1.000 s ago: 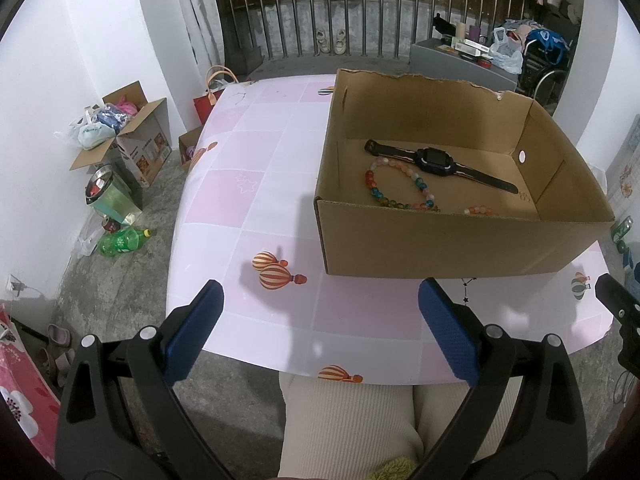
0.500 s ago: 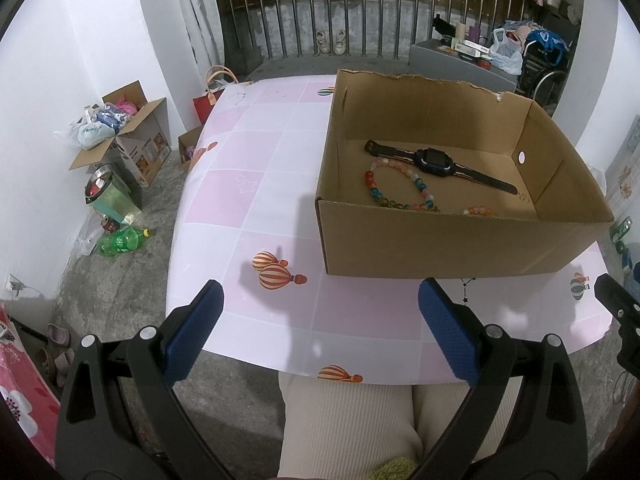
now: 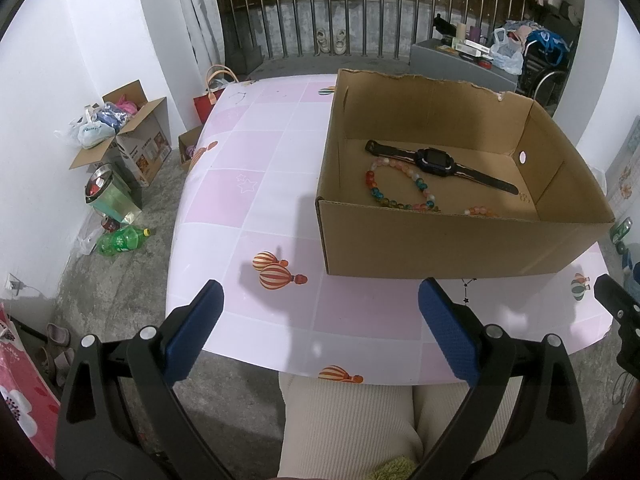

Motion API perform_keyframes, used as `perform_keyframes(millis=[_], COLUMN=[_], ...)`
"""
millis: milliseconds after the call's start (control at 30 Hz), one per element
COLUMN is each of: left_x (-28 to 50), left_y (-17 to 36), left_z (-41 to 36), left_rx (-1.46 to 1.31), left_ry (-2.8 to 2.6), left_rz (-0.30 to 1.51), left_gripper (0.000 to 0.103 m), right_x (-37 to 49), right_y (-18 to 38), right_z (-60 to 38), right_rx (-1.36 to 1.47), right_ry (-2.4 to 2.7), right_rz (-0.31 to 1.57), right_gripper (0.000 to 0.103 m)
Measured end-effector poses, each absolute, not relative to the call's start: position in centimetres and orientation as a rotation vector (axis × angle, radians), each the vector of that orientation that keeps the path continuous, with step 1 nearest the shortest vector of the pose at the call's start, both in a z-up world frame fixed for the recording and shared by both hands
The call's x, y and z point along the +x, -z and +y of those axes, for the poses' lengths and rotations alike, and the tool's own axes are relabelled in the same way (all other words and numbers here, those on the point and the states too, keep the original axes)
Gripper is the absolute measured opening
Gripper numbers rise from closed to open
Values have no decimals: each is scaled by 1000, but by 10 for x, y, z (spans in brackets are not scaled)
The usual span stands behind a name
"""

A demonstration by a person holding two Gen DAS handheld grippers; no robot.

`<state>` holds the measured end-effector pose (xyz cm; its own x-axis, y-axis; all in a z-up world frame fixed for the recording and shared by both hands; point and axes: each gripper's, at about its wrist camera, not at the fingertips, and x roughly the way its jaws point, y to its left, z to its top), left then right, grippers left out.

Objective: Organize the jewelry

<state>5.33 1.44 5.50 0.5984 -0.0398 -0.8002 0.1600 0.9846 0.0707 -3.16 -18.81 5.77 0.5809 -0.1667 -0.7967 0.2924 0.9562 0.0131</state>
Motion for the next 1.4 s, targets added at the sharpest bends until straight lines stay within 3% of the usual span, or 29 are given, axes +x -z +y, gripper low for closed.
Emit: perform_keyframes(millis=[1400], left_x=[53], left_y=[-53], left_z=[12], left_rx=[142], left_ry=[120], left_rz=[925], left_gripper=[94], right_x=[-34], right_y=[-57], right_z=[-191], right_rx=[153], right_ry=[270], right_rz=[912], right_gripper=[97])
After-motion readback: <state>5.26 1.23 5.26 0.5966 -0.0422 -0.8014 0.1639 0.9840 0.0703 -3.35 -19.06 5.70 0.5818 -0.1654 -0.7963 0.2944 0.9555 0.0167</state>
